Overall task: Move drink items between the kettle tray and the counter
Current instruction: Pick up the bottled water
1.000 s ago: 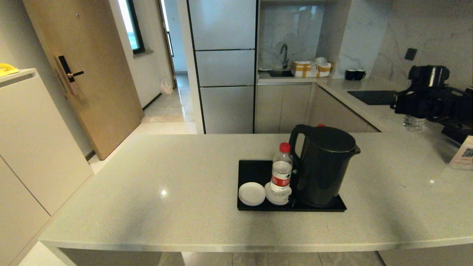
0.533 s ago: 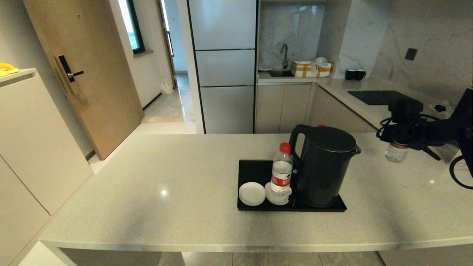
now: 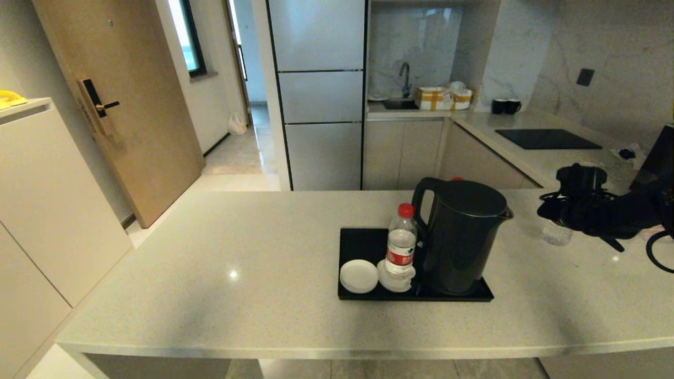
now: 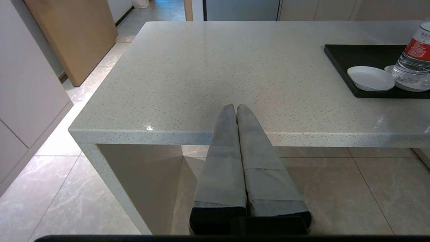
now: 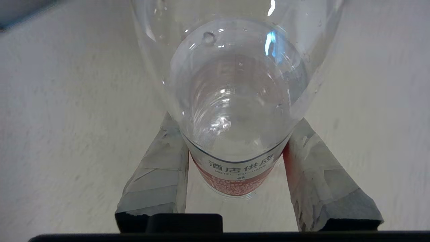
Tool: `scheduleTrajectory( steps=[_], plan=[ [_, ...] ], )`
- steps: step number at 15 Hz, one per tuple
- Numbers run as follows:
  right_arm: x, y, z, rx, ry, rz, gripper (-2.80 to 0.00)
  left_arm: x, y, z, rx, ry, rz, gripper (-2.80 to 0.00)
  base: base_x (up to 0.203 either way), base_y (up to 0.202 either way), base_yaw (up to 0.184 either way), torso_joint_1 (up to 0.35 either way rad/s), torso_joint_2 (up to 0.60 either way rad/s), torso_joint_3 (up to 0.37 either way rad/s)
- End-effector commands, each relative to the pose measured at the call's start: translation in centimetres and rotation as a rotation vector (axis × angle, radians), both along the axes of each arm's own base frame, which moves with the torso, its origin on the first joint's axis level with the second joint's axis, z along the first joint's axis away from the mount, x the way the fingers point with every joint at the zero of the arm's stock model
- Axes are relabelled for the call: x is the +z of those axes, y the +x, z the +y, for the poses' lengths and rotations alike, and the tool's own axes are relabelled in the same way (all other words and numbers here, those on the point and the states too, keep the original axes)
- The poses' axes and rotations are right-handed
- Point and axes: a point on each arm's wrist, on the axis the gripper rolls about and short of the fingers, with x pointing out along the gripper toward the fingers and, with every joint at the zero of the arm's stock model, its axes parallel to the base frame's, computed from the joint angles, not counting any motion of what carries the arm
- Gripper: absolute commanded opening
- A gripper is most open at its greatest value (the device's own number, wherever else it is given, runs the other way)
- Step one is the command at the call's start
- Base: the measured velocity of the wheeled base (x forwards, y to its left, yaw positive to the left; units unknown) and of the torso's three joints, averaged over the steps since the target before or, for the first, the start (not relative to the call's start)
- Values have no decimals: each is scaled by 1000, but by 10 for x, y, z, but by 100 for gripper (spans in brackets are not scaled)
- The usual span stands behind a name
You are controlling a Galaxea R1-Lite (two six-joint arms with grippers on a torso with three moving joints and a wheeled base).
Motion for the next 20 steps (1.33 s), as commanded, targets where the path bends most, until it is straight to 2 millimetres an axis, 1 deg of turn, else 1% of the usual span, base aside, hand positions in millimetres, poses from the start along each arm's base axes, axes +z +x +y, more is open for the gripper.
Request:
scheduleTrajectory(
  steps=[1, 3, 4, 9, 17, 18, 20],
  plan=[
    [-25, 5, 0, 31, -82, -60, -280, 0, 0, 0, 0, 0, -1, -280, 0, 0, 0, 0, 0, 0],
    [-61, 11, -1, 54, -161, -42, -280, 0, 0, 0, 0, 0, 0, -280, 0, 0, 0, 0, 0, 0],
    [-73, 13, -2, 52, -192, -22, -280, 0, 0, 0, 0, 0, 0, -280, 0, 0, 0, 0, 0, 0],
    [-79, 18, -5, 42, -197, -21, -280, 0, 0, 0, 1, 0, -1, -280, 0, 0, 0, 0, 0, 0],
    [-69, 18, -11, 20, -171, -30, -280, 0, 0, 0, 0, 0, 0, -280, 0, 0, 0, 0, 0, 0],
    [-67, 19, -12, 16, -162, -35, 0, 0, 0, 0, 0, 0, 0, -280, 0, 0, 0, 0, 0, 0],
    [-64, 20, -12, 8, -147, -50, 0, 0, 0, 0, 1, 0, 0, -280, 0, 0, 0, 0, 0, 0]
  ],
)
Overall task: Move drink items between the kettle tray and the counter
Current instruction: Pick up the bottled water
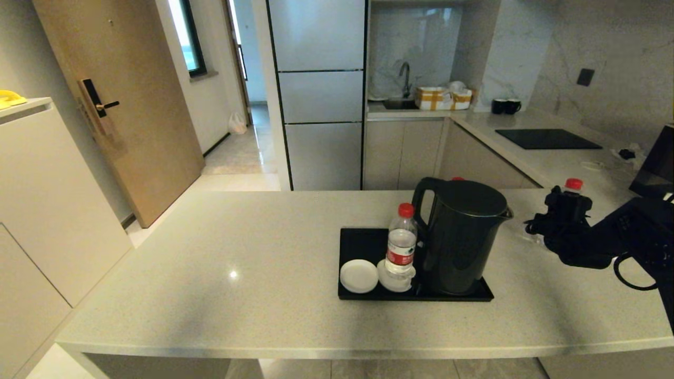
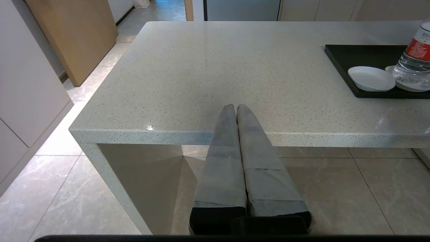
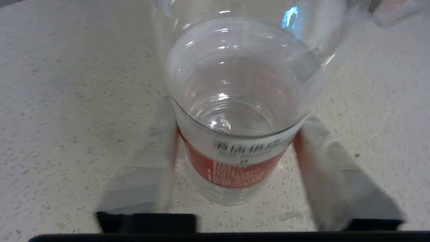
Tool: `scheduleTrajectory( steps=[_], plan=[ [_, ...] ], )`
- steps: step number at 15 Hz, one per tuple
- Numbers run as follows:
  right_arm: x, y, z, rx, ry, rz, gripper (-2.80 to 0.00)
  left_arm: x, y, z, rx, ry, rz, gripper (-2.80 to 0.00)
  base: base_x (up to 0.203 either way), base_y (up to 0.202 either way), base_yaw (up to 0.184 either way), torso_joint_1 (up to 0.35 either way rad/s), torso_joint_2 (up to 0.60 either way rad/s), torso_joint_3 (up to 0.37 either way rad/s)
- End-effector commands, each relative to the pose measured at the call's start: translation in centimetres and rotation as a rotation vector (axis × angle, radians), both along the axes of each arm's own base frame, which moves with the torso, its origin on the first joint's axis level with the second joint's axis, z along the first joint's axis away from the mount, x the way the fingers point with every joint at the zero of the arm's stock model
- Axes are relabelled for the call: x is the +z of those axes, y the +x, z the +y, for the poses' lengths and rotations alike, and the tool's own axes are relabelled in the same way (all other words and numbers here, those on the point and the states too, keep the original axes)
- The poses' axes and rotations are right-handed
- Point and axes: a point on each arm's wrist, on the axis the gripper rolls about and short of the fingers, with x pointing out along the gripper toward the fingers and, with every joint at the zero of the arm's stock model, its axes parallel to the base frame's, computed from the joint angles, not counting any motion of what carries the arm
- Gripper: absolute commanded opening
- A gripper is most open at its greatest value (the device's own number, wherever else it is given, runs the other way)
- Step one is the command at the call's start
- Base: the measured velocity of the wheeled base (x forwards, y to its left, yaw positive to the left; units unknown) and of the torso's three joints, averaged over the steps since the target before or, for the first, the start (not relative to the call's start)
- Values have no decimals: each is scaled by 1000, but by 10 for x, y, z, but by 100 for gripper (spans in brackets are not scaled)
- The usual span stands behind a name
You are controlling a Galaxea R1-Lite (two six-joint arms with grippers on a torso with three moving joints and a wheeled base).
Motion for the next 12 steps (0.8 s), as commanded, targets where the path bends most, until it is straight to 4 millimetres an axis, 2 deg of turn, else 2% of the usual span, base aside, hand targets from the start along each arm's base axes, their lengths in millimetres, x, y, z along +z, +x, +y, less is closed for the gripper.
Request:
scheduleTrajectory(
  steps=[1, 6, 9, 12],
  plan=[
    [5, 1, 0, -3, -1, -16, 0, 0, 0, 0, 0, 0, 1, -280, 0, 0, 0, 0, 0, 0],
    [20, -3, 2, 2, 0, -33, 0, 0, 0, 0, 1, 0, 0, -280, 0, 0, 0, 0, 0, 0],
    [32, -9, 13, 28, 5, -20, 0, 0, 0, 0, 1, 0, 0, -280, 0, 0, 0, 0, 0, 0],
    [65, -23, 24, 65, 15, -28, 0, 0, 0, 0, 1, 0, 1, -280, 0, 0, 0, 0, 0, 0]
  ],
)
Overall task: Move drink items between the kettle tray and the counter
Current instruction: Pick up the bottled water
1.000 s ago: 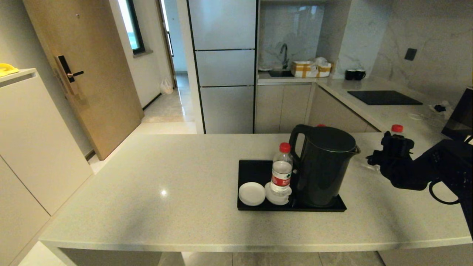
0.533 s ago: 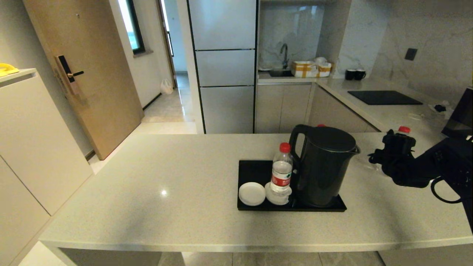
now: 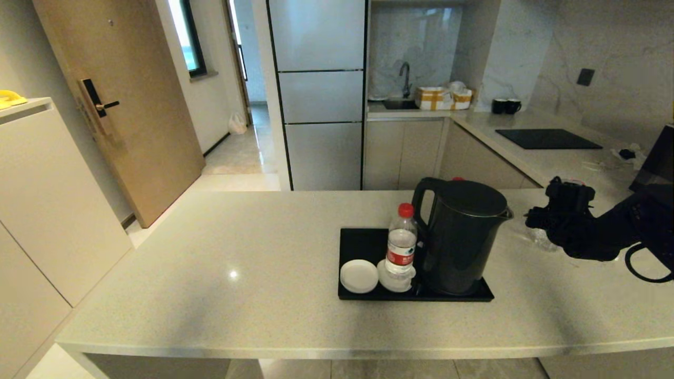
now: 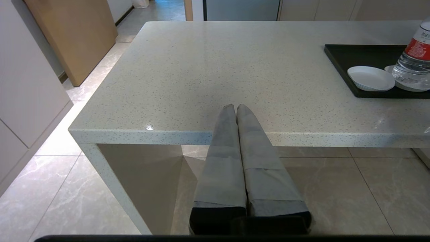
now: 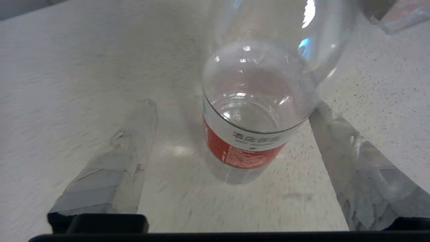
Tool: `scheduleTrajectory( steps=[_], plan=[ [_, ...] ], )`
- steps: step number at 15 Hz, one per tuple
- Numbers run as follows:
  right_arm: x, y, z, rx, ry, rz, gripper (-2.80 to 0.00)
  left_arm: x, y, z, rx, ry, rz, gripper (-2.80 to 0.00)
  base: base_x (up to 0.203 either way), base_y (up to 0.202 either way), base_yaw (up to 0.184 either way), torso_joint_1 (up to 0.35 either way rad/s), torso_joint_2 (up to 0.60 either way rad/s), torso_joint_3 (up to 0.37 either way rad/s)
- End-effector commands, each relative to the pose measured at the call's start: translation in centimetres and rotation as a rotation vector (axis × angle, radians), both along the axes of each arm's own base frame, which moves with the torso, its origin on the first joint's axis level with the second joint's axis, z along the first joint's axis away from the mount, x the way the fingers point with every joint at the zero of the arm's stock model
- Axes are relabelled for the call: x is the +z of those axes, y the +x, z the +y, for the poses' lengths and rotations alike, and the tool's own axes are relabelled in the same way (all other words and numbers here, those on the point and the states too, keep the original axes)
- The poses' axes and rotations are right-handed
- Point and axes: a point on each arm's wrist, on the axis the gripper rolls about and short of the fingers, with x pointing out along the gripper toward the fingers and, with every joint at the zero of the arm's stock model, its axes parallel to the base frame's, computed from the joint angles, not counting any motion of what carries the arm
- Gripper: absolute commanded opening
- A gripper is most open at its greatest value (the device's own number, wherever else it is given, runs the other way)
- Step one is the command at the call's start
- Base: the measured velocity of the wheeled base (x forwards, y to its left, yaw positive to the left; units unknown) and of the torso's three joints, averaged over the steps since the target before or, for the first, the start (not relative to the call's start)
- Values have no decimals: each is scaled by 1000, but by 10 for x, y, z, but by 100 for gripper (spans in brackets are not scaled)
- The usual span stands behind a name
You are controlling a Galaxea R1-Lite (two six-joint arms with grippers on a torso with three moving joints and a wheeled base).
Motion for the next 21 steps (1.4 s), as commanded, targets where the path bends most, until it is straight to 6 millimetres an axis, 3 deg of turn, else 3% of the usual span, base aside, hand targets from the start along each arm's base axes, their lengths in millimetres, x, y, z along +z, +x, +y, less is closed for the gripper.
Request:
scheduleTrajectory(
  steps=[1, 7, 11, 14, 18, 19, 21],
  plan=[
    [43, -15, 13, 50, 10, -50, 0, 0, 0, 0, 1, 0, 1, -280, 0, 0, 0, 0, 0, 0],
    [132, -75, 84, 278, 55, -138, 0, 0, 0, 0, 2, 0, 1, -280, 0, 0, 0, 0, 0, 0],
    [195, -150, 142, 515, 79, -232, 0, 0, 0, 0, 1, 0, 0, -280, 0, 0, 0, 0, 0, 0],
    [211, -204, 171, 782, 148, -198, 0, 0, 0, 0, 2, 0, 0, -280, 0, 0, 0, 0, 0, 0],
    [214, -229, 184, 908, 210, -169, 0, 0, 0, 0, 2, 0, 1, -280, 0, 0, 0, 0, 0, 0],
    [215, -235, 189, 935, 212, -173, -280, 0, 0, 0, 1, 0, 1, -280, 0, 0, 0, 0, 0, 0],
    [217, -248, 198, 987, 214, -176, -280, 0, 0, 0, 1, 0, 1, -280, 0, 0, 0, 0, 0, 0]
  ],
)
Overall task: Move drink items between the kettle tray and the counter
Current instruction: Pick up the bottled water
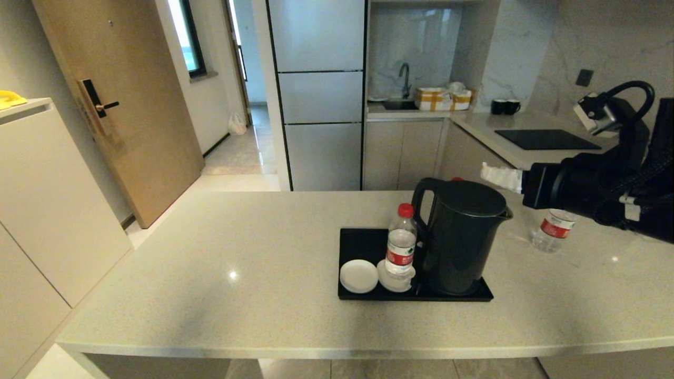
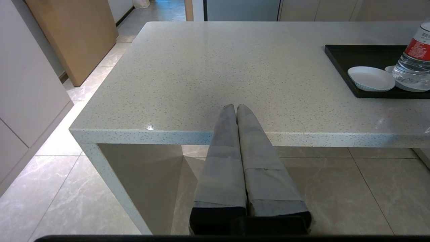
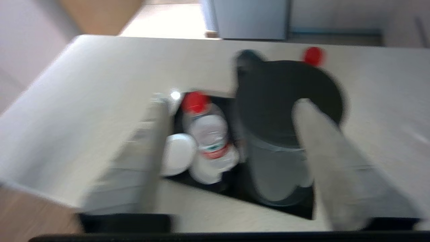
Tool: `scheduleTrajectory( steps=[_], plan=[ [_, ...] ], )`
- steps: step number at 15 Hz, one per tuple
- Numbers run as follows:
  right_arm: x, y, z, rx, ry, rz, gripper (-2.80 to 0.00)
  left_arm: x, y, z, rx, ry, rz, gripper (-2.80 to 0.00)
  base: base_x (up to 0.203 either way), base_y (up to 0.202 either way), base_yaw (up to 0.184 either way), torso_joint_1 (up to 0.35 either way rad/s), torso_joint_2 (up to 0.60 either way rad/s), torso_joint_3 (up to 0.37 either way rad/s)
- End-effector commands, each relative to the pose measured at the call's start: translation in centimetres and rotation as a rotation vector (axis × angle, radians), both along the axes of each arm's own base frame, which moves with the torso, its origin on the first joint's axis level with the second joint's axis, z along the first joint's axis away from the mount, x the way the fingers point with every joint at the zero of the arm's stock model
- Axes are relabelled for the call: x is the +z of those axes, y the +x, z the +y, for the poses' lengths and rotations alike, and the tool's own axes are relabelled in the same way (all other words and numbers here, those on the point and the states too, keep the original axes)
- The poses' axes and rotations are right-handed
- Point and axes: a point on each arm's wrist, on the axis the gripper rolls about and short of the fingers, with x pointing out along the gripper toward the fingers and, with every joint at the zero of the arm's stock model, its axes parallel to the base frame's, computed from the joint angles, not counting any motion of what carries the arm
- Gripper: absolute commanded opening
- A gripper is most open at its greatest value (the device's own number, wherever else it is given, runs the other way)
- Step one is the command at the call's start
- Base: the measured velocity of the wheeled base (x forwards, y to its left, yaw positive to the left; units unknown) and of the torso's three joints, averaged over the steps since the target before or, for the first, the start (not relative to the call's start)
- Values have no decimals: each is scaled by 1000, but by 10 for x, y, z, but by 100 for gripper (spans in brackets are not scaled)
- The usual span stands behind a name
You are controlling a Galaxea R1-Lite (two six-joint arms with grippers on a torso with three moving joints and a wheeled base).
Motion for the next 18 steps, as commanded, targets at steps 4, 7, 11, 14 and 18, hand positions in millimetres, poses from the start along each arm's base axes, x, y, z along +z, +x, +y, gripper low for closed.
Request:
scheduleTrajectory(
  steps=[4, 7, 11, 14, 18],
  plan=[
    [1, -32, 24, 135, -2, -16, -280, 0, 0, 0, 1, 0, 0, -280, 0, 0, 0, 0, 0, 0],
    [-1, -36, 30, 143, -12, -7, -280, 0, 0, 0, 0, 0, -1, -280, 0, 0, 0, 0, 0, 0],
    [-34, -16, 55, 132, -77, 100, -280, 0, 0, 0, 0, 0, 1, -280, 0, 0, 0, 0, 0, 0],
    [-77, 12, 75, 100, -134, 183, -280, 0, 0, 0, 1, 0, 1, -280, 0, 0, 0, 0, 0, 0],
    [-135, 43, 92, 21, -184, 201, -280, 0, 0, 0, 2, 0, 1, -280, 0, 0, 0, 0, 0, 0]
  ],
)
